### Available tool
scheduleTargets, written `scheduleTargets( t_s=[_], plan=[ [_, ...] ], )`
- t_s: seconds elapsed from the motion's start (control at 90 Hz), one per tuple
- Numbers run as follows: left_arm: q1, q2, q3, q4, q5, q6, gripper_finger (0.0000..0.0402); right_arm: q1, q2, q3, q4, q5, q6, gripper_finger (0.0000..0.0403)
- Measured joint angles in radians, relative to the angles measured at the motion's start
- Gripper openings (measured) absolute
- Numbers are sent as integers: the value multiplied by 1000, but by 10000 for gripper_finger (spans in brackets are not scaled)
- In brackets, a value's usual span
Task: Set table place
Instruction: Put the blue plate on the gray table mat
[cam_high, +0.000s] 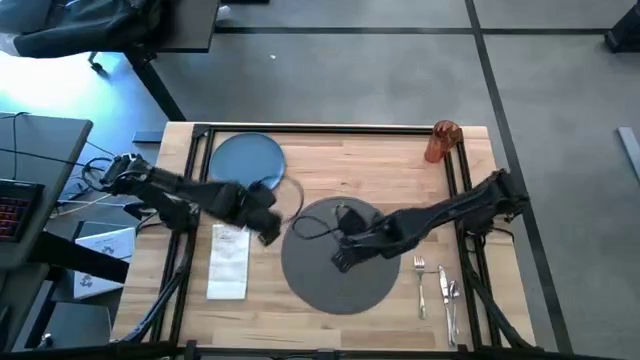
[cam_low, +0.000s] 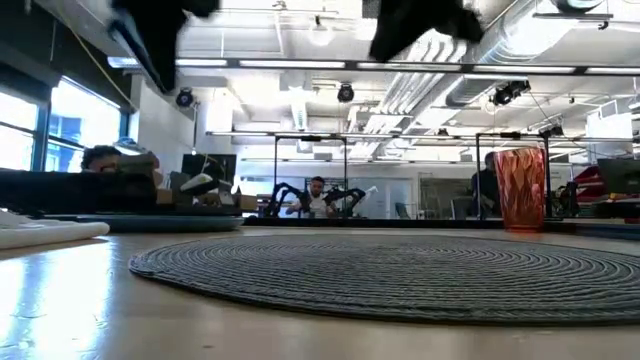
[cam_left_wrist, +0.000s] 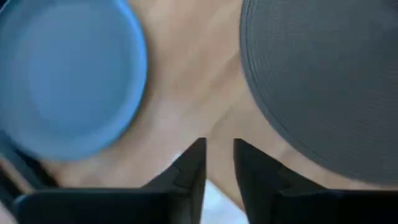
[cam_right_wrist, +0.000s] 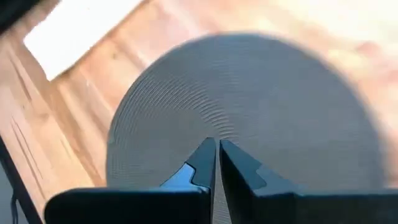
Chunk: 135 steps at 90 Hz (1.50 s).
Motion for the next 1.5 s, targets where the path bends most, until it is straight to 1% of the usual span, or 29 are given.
scheduleTargets(
  t_s=[0.056, 0.133, 0.2, 0.333, 0.4, 0.511, 0.611, 0.678, 0.8, 0.889, 0.944, 0.989, 1.089, 1.2, 1.244, 1.367, 1.433, 1.5],
  plan=[
    [79, 1, -51, 83, 44, 93, 114, 7, -43, 26, -67, 31, 7, 6],
    [186, 0, -129, 176, 101, 183, 140, 20, -106, 45, -114, 75, 28, 6],
    [269, 0, -196, 232, 116, 233, 156, 38, -153, 45, -135, 105, 55, 6],
    [409, 0, -294, 326, 116, 305, 165, 83, -214, 45, -171, 164, 108, 6],
    [462, 0, -337, 386, 154, 327, 162, 103, -225, 45, -187, 185, 118, 6],
    [528, 0, -405, 543, 234, 305, 153, 114, -226, 45, -202, 197, 125, 6],
    [557, 0, -458, 708, 272, 245, 147, 110, -224, 45, -204, 199, 125, 6],
    [570, 0, -480, 839, 321, 194, 144, 99, -221, 45, -205, 213, 121, 6],
    [589, 0, -490, 1062, 450, 135, 139, 65, -220, 45, -204, 236, 106, 6],
    [600, -16, -449, 1126, 569, 125, 132, 30, -220, 45, -199, 250, 109, 6],
    [597, -43, -409, 1121, 627, 139, 127, 0, -220, 45, -188, 250, 112, 7],
    [588, -67, -375, 1080, 658, 154, 123, -28, -220, 45, -186, 246, 127, 7],
    [557, -141, -307, 912, 665, 187, 114, -128, -220, 45, -177, 181, 150, 17],
    [507, -244, -243, 740, 639, 227, 105, -271, -213, 45, -118, 79, 25, 42],
    [486, -285, -229, 686, 631, 227, 101, -336, -204, 45, -63, 7, -52, 55],
    [421, -393, -223, 596, 559, 161, 95, -512, -134, 45, 121, -194, -274, 95],
    [389, -439, -221, 516, 479, 103, 93, -590, -76, 45, 211, -299, -345, 116],
    [368, -469, -221, 398, 382, 21, 92, -657, -5, 45, 306, -418, -385, 136]
  ],
)
